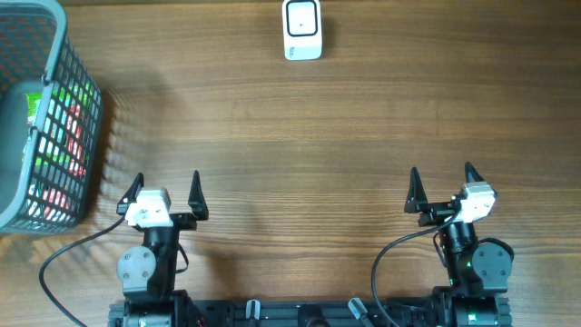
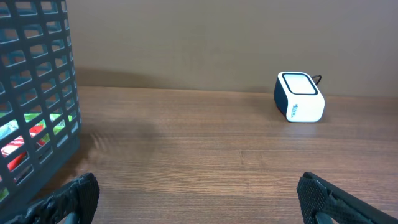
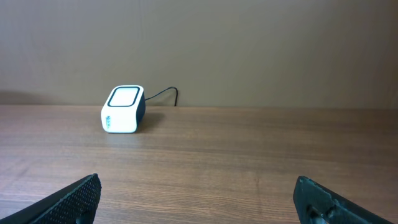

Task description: Scan the item barcode

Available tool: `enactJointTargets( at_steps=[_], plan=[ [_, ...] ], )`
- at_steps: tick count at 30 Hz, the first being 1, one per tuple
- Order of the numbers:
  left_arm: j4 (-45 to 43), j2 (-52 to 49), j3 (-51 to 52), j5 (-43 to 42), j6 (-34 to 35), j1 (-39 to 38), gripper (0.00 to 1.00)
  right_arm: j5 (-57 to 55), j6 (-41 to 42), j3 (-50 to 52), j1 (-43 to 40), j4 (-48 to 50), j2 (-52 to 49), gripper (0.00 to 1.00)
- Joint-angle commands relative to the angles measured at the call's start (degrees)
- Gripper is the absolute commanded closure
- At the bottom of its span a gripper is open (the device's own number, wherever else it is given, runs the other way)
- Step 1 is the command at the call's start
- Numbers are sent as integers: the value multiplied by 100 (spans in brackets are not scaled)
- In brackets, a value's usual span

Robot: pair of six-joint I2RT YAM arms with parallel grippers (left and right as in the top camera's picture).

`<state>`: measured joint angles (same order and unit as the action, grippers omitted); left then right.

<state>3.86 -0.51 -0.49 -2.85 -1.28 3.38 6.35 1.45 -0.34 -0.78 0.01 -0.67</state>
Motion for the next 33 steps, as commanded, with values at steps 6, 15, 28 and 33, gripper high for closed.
enactJointTargets(
  at_steps=[6, 15, 28, 33],
  plan=[
    [28, -245, 13, 400, -153, -26, 0, -55, 44, 4, 33, 31, -101, 2],
    [28, -245, 13, 400, -153, -26, 0, -55, 44, 4, 33, 31, -101, 0],
    [28, -251, 13, 400, -153, -26, 0, -55, 44, 4, 33, 31, -101, 0],
    [28, -251, 13, 400, -153, -26, 0, -55, 44, 4, 33, 31, -101, 0]
  ],
)
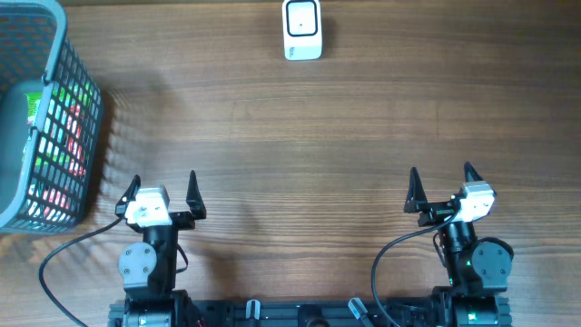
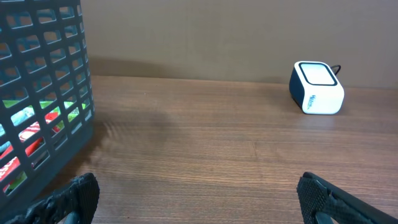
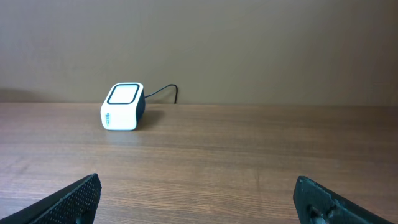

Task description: Scan the item barcode

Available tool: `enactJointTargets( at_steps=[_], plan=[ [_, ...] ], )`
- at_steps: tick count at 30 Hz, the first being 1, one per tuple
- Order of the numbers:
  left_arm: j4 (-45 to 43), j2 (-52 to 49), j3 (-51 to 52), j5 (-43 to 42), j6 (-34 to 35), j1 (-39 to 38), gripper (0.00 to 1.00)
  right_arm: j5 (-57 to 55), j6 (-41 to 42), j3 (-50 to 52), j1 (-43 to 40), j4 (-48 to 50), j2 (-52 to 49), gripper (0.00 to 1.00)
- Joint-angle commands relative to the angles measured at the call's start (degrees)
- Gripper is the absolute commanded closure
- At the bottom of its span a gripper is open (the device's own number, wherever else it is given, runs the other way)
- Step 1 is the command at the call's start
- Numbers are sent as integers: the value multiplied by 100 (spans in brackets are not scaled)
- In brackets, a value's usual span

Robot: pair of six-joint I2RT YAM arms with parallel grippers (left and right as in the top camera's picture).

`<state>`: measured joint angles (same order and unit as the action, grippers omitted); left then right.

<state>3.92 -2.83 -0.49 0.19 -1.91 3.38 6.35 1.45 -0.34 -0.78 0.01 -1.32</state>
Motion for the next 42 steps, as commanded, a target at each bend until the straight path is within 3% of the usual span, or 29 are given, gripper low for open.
enactJointTargets(
  at_steps=[1, 36, 42],
  plan=[
    [22, -20, 13, 96, -90, -26, 0, -55, 44, 4, 33, 31, -35, 0],
    [22, -20, 13, 39, -81, -28, 0, -55, 44, 4, 33, 31, -46, 0],
    [127, -24, -114, -1110, 1029, -26, 0, -55, 44, 4, 33, 31, -46, 0]
  ],
)
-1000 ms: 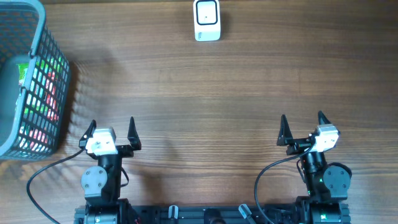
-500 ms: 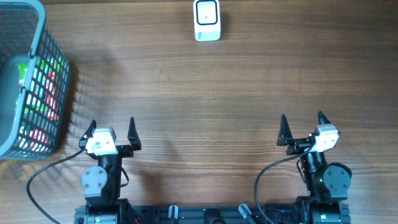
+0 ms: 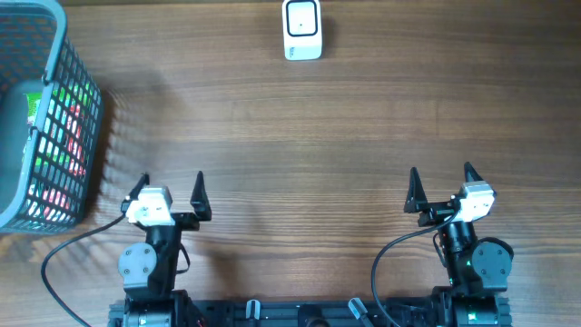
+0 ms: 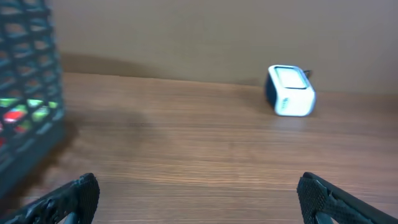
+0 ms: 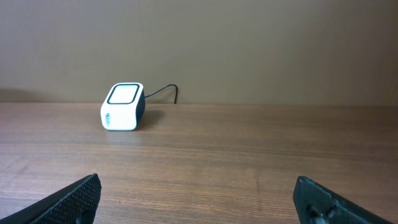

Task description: Scan the item barcode

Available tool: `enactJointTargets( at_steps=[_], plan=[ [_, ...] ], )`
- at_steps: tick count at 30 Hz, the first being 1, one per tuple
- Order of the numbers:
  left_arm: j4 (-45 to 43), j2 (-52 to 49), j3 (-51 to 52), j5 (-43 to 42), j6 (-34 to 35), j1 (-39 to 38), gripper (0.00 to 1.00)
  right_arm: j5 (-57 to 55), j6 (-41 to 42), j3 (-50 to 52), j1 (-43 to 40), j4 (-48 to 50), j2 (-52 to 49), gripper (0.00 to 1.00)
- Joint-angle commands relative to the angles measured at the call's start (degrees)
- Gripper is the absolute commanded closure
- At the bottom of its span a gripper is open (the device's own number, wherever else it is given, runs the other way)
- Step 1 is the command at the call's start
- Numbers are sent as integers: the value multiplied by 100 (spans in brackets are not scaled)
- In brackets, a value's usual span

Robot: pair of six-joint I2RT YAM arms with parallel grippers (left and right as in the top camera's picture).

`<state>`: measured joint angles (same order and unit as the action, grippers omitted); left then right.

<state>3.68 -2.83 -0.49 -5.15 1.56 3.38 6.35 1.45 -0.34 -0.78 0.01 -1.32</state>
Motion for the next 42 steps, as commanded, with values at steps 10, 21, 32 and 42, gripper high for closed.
enactJointTargets(
  at_steps=[10, 21, 32, 42],
  plan=[
    [2745, -2365, -3637, -984, 1086, -28, 0, -55, 44, 4, 33, 31, -46, 0],
    [6146, -7040, -9088, -2004, 1113, -26, 0, -55, 46, 4, 33, 31, -46, 0],
    [5624, -7890, -10725, -979, 2166, 3032, 13, -55, 46, 4, 33, 31, -46, 0],
    [5958, -10238, -10721, 282, 2118, 4186, 3, -55, 42, 4, 33, 31, -46, 0]
  ],
)
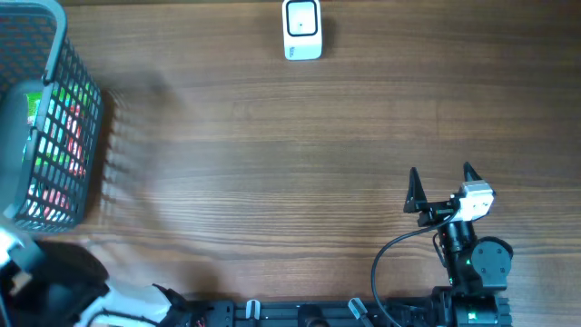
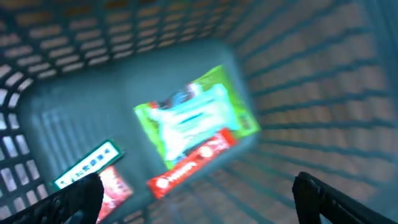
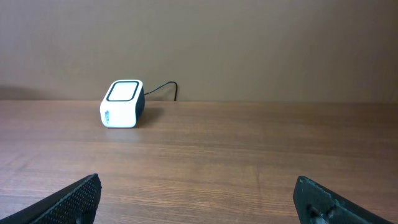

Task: Scan the item barcode
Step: 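Reach the left gripper into the basket and grasp the green snack bag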

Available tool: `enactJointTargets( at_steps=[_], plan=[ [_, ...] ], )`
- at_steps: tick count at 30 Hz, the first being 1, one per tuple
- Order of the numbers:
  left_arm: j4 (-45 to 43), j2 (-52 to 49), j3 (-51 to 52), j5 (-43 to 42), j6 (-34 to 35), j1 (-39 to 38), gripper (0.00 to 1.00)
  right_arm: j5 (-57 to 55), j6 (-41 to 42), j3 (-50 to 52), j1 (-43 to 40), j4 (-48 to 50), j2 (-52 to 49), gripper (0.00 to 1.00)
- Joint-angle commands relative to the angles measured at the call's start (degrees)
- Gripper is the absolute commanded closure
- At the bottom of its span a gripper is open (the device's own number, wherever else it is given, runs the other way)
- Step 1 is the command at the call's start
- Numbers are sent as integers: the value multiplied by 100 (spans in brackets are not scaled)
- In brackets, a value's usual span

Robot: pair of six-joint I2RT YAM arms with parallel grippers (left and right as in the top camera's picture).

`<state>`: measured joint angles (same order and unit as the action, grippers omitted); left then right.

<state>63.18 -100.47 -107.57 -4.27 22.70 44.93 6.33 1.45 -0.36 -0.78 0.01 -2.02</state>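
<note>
The left wrist view looks down into the grey mesh basket (image 2: 298,74). On its floor lie a green packet (image 2: 196,121), a red bar (image 2: 193,162), a white-and-green item (image 2: 87,165) and a red packet (image 2: 112,186). My left gripper (image 2: 196,208) hangs open above them, holding nothing. In the overhead view the left arm (image 1: 50,286) is a blur at the near left corner, beside the basket (image 1: 64,136). The white scanner (image 1: 302,29) stands at the far middle, also seen as the scanner (image 3: 122,104). My right gripper (image 1: 440,186) is open and empty at the near right.
The scanner's cable (image 3: 163,92) runs behind it toward the back wall. Bare wooden table (image 1: 300,154) lies between the scanner, the basket and the right arm.
My left arm has swung from its rest place at the near left to over the basket; its camera now looks down at the packets inside. The right arm has not moved.
Both grippers stood open at the near edge, facing the scanner. The left wrist turned slightly left, then right, at the two later moments. Now the left gripper is over the basket, open, while the right one stays where it was.
</note>
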Motion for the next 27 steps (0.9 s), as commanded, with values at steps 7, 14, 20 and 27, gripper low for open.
enactJointTargets(
  at_steps=[7, 14, 20, 27],
  plan=[
    [-857, -1609, -13, -286, -1495, 31, 0, -52, 44, 7, 33, 31, 24, 0],
    [-1287, -2295, -11, -1506, -3751, 24, 0, -52, 44, 7, 33, 31, 24, 0],
    [-1217, -2717, 0, -1779, -4837, 20, 0, -52, 44, 7, 33, 31, 24, 0],
    [-1027, -3226, 11, -1777, -5434, -26, 0, -52, 44, 7, 33, 31, 24, 0]
  ],
)
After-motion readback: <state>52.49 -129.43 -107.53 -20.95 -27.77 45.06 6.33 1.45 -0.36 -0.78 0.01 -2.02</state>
